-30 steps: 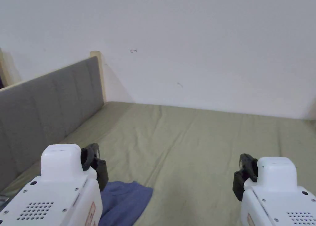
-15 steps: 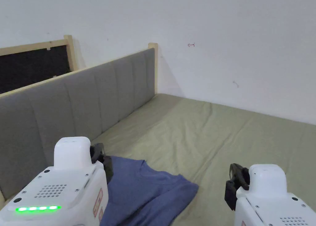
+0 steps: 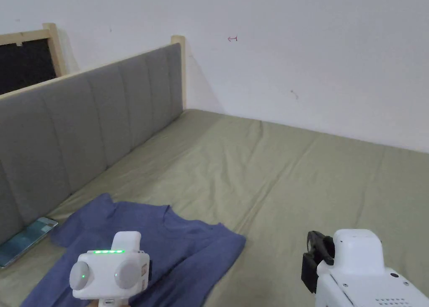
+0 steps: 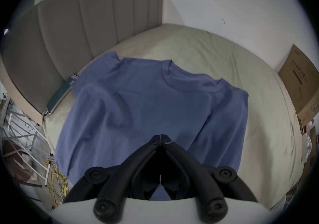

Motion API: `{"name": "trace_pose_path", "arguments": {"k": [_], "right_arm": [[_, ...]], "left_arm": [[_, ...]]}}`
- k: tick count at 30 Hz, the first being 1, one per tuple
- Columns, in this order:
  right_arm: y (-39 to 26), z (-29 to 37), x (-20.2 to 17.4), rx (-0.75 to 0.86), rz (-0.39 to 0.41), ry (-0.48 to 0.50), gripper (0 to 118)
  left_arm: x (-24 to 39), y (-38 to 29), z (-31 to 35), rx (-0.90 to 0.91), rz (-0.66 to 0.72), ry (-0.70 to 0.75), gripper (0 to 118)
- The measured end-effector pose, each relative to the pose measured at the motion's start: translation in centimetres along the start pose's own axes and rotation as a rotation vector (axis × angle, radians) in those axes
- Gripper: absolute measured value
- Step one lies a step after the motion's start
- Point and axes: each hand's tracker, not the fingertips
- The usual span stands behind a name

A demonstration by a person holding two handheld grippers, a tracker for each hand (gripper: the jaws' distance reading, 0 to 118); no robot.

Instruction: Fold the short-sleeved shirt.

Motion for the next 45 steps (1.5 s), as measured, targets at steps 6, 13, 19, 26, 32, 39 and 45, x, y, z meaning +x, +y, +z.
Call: {"name": "trace_pose_path", "arguments": {"k": [6, 13, 19, 26, 32, 39, 45], "right_arm": [[-0.8, -0.8, 1.4, -0.053, -0.065, -0.015, 0], [-1.8, -1.6, 1.5, -0.114, -0.082, -0.018, 0], [-2.6, -1.8, 2.0, -0.158, -0.087, -0.029, 0], [-2.6, -1.5, 3.0, -0.179, -0.154, -0.035, 0], [-2.3, -0.6, 4.3, -0.17, -0.181, -0.064, 0], [-1.4, 0.6, 7.1, -0.125, -0.231, -0.119, 0], [-0.2, 2.7, 9.7, -0.068, -0.27, -0.189, 0]], "left_arm": [[0.2, 0.5, -0.4, -0.056, 0.027, -0.065, 109], [1.3, 1.2, -2.8, -0.109, 0.002, -0.096, 109], [2.8, -0.1, -5.0, -0.177, -0.022, -0.014, 90], [2.0, 1.3, -5.1, -0.19, 0.028, -0.003, 3], [0.7, 2.6, -3.6, -0.198, 0.14, -0.063, 3], [2.6, 6.2, 0.2, -0.129, 0.086, -0.151, 3], [8.1, 10.4, 4.9, 0.02, 0.027, -0.306, 3]]}}
